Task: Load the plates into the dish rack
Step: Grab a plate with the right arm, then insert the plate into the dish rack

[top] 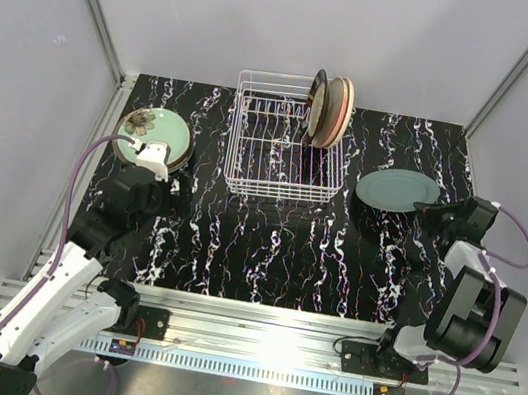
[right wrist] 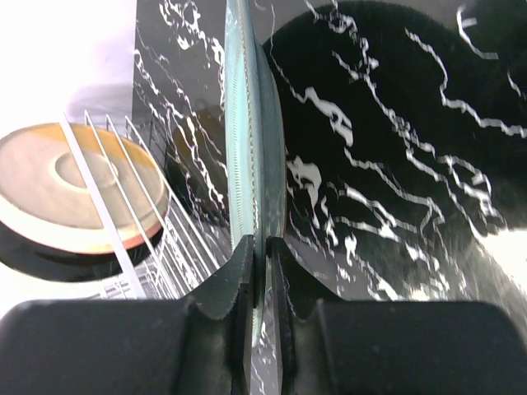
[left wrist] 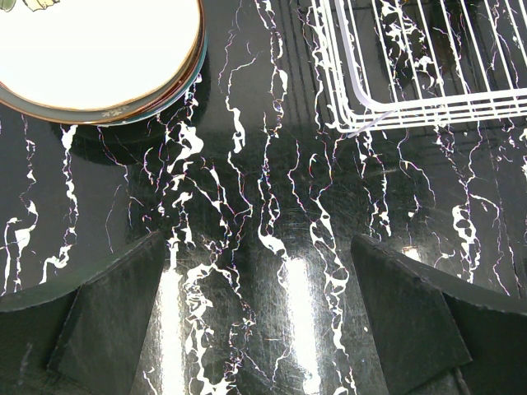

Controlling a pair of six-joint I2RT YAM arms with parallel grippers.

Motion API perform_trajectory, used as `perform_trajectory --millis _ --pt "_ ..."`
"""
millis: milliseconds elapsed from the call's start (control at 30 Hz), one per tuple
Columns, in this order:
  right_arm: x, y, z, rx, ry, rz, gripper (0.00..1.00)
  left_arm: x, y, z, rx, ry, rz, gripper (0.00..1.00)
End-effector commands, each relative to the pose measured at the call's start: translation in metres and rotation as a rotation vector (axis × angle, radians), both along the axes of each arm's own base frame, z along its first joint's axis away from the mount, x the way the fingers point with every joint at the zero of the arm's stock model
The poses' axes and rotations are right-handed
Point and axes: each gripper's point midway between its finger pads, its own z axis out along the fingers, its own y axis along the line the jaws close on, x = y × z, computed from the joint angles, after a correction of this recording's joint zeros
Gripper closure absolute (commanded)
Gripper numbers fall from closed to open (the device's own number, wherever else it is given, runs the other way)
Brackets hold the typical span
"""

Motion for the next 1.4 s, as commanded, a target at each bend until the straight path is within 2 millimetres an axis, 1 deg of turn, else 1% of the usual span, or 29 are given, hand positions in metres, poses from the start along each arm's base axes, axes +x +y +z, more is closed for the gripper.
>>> perform_trajectory --millis 0,67,100,167,200,233,267,333,367,433,467,533,567,600,633,667,733,767,833,867,900,933,1000,1033,1133,1167,1233,1333,1367 --pt "0.004 0.01 0.059 -0.036 -0.151 0.059 1.0 0.006 0.0 0.028 -0.024 -0.08 0.002 0.01" --pt "-0.001 0.013 0.061 -0.035 -0.147 0.069 1.0 0.006 0.0 0.028 -0.026 -0.082 0.004 0.01" --pt "-0.003 0.014 0.07 -0.047 -0.166 0.074 1.0 0.005 -0.001 0.029 -0.027 -0.083 0.001 0.01" --pt "-0.009 0.015 0.074 -0.064 -0.155 0.077 1.0 0.005 -0.001 0.028 -0.029 -0.082 0.001 0.01" --pt "-0.012 0.014 0.087 -0.086 -0.18 0.074 1.0 0.005 -0.001 0.029 -0.031 -0.084 -0.001 0.01" --pt "-0.016 0.015 0.088 -0.092 -0.165 0.071 1.0 0.005 -0.001 0.029 -0.032 -0.084 -0.002 0.01" --pt "-0.018 0.013 0.104 -0.127 -0.198 0.067 1.0 0.005 -0.001 0.029 -0.034 -0.085 -0.003 0.01" --pt "-0.024 0.013 0.109 -0.138 -0.184 0.064 1.0 0.004 -0.002 0.03 -0.039 -0.088 -0.008 0.01" --pt "-0.024 0.013 0.122 -0.151 -0.209 0.064 1.0 0.004 -0.003 0.03 -0.041 -0.088 -0.012 0.01" --pt "-0.025 0.015 0.132 -0.15 -0.214 0.071 1.0 0.004 -0.004 0.031 -0.042 -0.089 -0.014 0.01" --pt "-0.024 0.015 0.146 -0.162 -0.241 0.075 1.0 0.004 -0.004 0.03 -0.041 -0.086 -0.015 0.01" --pt "-0.027 0.016 0.155 -0.173 -0.247 0.079 1.0 0.003 -0.004 0.031 -0.045 -0.091 -0.015 0.01" --pt "-0.027 0.016 0.169 -0.192 -0.269 0.084 1.0 0.003 -0.004 0.031 -0.045 -0.091 -0.015 0.01" --pt "-0.028 0.017 0.174 -0.2 -0.276 0.089 1.0 0.003 -0.003 0.031 -0.045 -0.091 -0.015 0.01" --pt "-0.03 0.02 0.177 -0.195 -0.275 0.104 1.0 0.003 -0.004 0.032 -0.046 -0.094 -0.015 0.01" --pt "-0.029 0.021 0.19 -0.212 -0.3 0.118 1.0 0.003 -0.004 0.033 -0.049 -0.096 -0.017 0.01" --pt "-0.029 0.028 0.202 -0.22 -0.327 0.154 1.0 0.003 -0.005 0.032 -0.049 -0.094 -0.02 0.01" --pt "-0.028 0.029 0.216 -0.233 -0.356 0.16 1.0 0.003 -0.005 0.032 -0.052 -0.095 -0.022 0.01" --pt "-0.026 0.037 0.231 -0.259 -0.384 0.187 1.0 0.003 -0.005 0.032 -0.053 -0.095 -0.024 0.01" --pt "-0.022 0.039 0.249 -0.284 -0.411 0.199 1.0 0.003 -0.006 0.032 -0.052 -0.095 -0.026 0.01" --pt "-0.021 0.044 0.254 -0.295 -0.404 0.214 1.0 0.002 -0.006 0.032 -0.053 -0.093 -0.025 0.01" --pt "-0.017 0.054 0.271 -0.33 -0.434 0.241 1.0 0.002 -0.006 0.032 -0.054 -0.093 -0.026 0.01" --pt "-0.012 0.067 0.285 -0.347 -0.453 0.274 1.0 0.003 -0.006 0.032 -0.054 -0.094 -0.026 0.01" --pt "-0.007 0.081 0.3 -0.359 -0.481 0.313 1.0 0.003 -0.006 0.032 -0.055 -0.094 -0.028 0.01" --pt "0.0 0.101 0.314 -0.374 -0.5 0.364 1.0 0.002 -0.006 0.033 -0.055 -0.096 -0.026 0.01" --pt "0.005 0.114 0.323 -0.377 -0.52 0.395 1.0 0.002 -0.005 0.032 -0.054 -0.096 -0.024 0.01" --pt "0.01 0.127 0.328 -0.398 -0.532 0.439 1.0 0.002 -0.005 0.033 -0.052 -0.097 -0.023 0.01" --pt "0.023 0.159 0.34 -0.428 -0.561 0.514 1.0 0.003 -0.005 0.032 -0.051 -0.095 -0.023 0.01" --pt "0.024 0.175 0.342 -0.425 -0.573 0.552 1.0 0.003 -0.005 0.032 -0.052 -0.095 -0.024 0.01"
